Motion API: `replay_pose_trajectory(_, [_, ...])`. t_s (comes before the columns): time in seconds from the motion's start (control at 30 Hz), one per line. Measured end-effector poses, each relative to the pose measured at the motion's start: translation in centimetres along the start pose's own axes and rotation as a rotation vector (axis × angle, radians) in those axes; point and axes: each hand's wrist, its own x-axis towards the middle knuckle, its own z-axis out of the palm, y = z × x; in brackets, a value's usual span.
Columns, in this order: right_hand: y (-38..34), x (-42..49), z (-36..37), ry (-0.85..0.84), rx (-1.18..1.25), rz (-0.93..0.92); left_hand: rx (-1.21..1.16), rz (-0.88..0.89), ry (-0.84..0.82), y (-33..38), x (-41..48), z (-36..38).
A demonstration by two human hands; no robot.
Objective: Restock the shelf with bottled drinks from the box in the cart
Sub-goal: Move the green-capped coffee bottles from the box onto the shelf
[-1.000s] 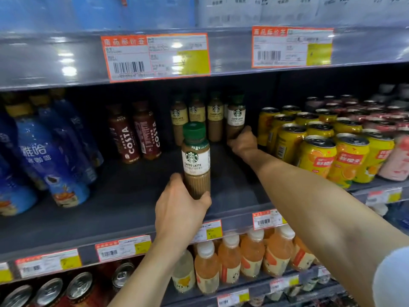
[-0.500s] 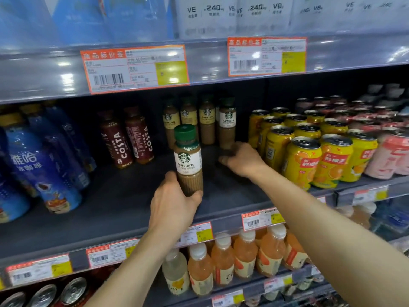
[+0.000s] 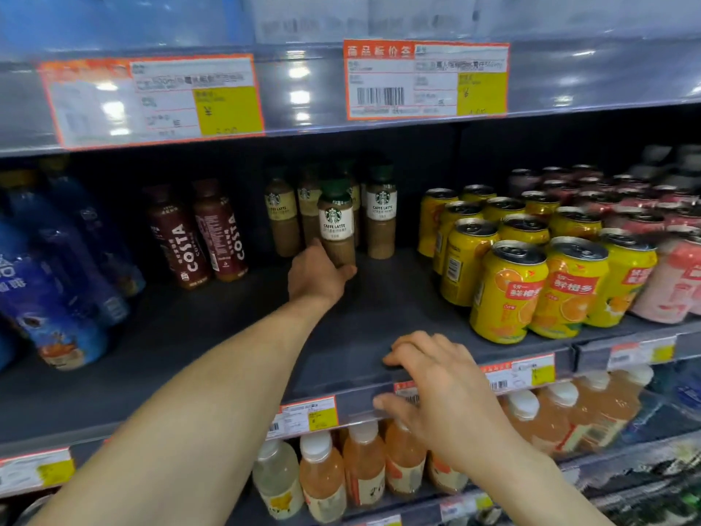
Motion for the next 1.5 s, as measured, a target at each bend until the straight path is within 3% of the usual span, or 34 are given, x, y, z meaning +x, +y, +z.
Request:
replay_pose_trajectory(0.53, [0.2,0.0,-0.3,-0.018,-0.032,-0.041,0.076,-0.008,0.09,1.1,2.9,3.4])
replay_pose_trajectory(0.83, [0.4,0.0,-0.2,-0.04,-0.014,-0.046,0.017,0.002,-0.015,0.3,1.5,2.1])
replay_pose_trajectory(1.1, [-0.2,0.2,-1.3,-0.118,-0.034,-0.041,0.022,0.161,-0.268,-1.2,-7.9,-4.2])
replay_pose_trajectory(1.27, [-1.6,-0.2,-2.7,-0.133,-0.053,-0.023,0.182,0.389,-0.197,-3.4,-15.5,-8.9])
replay_pose_trajectory(1.37, [-2.8,-2.3,-3.7,-0.026,-0.066,-0.007,0.221,0.458,-0.149,-3.8,-20.1,-10.5])
replay_pose_trajectory(1.5, [-3.4,-9.2,-4.8,-0.048,-0.079,0.107,0.194,0.501,-0.236,-5.1,-27.8,-10.2])
